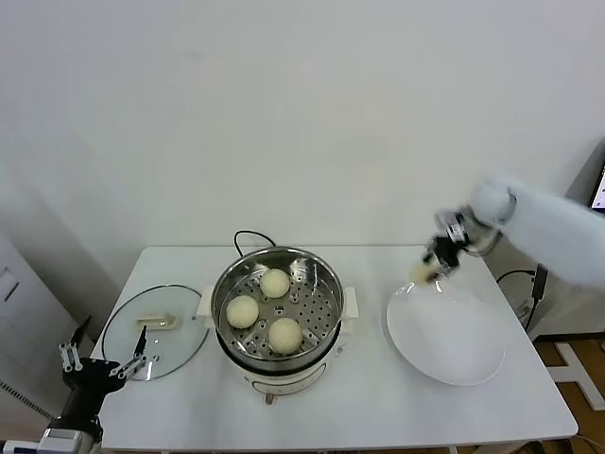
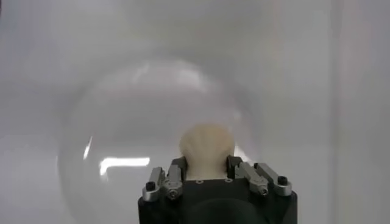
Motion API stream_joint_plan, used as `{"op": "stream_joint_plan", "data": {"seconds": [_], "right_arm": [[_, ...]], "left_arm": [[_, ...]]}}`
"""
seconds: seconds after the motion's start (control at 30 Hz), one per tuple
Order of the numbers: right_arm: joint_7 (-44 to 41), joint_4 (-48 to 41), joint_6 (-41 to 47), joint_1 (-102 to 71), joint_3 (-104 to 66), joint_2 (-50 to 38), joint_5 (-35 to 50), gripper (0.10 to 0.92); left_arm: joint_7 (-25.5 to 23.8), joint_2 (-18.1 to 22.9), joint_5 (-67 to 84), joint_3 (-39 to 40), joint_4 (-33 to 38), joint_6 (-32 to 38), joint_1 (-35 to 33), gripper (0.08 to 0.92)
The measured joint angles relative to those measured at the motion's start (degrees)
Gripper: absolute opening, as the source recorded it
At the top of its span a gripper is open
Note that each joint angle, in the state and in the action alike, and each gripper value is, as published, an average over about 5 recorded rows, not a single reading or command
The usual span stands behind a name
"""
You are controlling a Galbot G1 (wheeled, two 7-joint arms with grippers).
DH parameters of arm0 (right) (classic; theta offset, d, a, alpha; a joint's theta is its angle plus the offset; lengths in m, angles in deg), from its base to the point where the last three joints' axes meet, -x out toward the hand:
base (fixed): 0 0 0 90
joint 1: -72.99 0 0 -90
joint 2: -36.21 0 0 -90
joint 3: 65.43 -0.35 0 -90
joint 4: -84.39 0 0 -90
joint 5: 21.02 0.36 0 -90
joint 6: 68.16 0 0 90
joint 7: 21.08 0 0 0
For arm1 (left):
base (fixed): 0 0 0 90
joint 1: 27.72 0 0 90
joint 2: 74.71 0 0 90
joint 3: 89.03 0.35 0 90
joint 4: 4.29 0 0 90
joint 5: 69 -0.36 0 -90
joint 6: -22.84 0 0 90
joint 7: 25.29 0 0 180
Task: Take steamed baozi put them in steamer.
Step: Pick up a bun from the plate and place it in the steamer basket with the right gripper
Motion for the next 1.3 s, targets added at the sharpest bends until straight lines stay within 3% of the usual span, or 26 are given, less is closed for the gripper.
{"op": "stream_joint_plan", "data": {"seconds": [0.23, 0.47, 1.0, 1.3], "right_arm": [[2.76, 5.44, 7.42, 7.33, 4.54, 7.18, 13.64, 0.424], [6.57, 11.15, 14.52, 8.43, 7.2, 12.0, 20.0, 0.424], [12.06, 14.33, 21.05, 3.85, 10.16, 14.96, 18.67, 0.471], [13.64, 14.91, 22.63, 2.63, 11.06, 15.5, 17.97, 0.569]], "left_arm": [[0.01, 0.35, 0.01, 0.24, 0.0, -0.04, 0.23, 0.823], [0.02, 0.3, 0.15, 0.24, 0.06, -0.04, 0.35, 0.823], [0.02, 0.33, 0.58, 0.29, -0.55, 0.08, 0.59, 0.823], [0.02, 0.22, 0.75, 0.26, -0.86, 0.06, 1.01, 0.823]]}}
